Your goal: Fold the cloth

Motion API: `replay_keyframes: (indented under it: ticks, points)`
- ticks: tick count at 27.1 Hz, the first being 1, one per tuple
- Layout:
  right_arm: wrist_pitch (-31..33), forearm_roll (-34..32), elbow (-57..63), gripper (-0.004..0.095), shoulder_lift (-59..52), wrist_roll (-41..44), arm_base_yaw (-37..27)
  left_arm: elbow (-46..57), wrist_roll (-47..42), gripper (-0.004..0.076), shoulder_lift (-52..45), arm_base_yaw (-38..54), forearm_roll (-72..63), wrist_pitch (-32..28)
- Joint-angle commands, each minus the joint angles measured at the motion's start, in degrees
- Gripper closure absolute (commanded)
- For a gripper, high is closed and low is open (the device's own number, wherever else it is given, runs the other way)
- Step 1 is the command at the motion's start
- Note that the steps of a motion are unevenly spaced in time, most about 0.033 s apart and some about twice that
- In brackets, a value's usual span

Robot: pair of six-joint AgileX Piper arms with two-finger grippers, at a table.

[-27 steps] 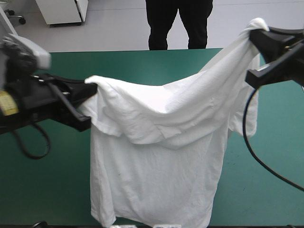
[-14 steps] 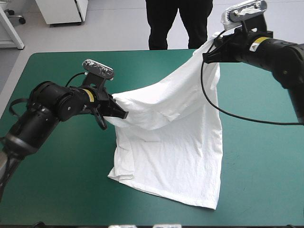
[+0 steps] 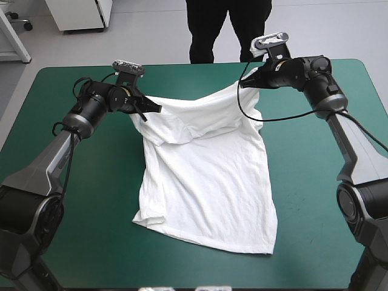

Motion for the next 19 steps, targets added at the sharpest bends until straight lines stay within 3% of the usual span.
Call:
replay_keyframes:
  ticks: [1, 2, 5, 8, 10, 12, 14, 19]
  points:
    - [-1.38, 1.68, -2.22, 0.0913, -0.93, -0.52, -0.71, -4.65, 0.03, 0.0732, -0.41, 0.01, -2.27, -2.65]
    - [-0.24, 1.68, -2.22, 0.0886, -0.23, -0.52, -0.71, -5.09, 0.51, 0.0731, 0.0, 0.01, -3.73, -1.89]
    - [-0.42, 2.74, -2.22, 0.0606, 0.44, -1.72, -0.71, -5.21, 5.83, 0.0661, 0.23, 0.01, -8.68, -0.54]
    - [-0.73, 2.74, -2.38, 0.0307, 0.19, -1.76, -0.71, -5.21, 8.74, 0.0517, 0.23, 0.01, -9.74, 0.89]
    - [0.32, 3.21, -2.53, 0.0187, -0.66, -1.76, -1.26, -5.21, 10.0, 0.0381, -0.53, 0.01, -9.72, 2.44]
    - [1.91, 3.65, -2.53, 0.0175, -2.21, -2.09, -2.14, -5.21, 10.03, 0.0253, -1.97, 0.01, -9.42, 4.14]
    - [3.89, 3.9, -2.53, 0.0189, -4.29, -2.24, -3.2, -5.21, 10.03, 0.0185, -4.26, 0.01, -7.37, 6.15]
    - [8.77, 4.0, -2.53, 0.019, -11.8, -2.24, -5.96, -5.21, 5.26, 0.0172, -13.41, 0.01, -2.85, 14.94]
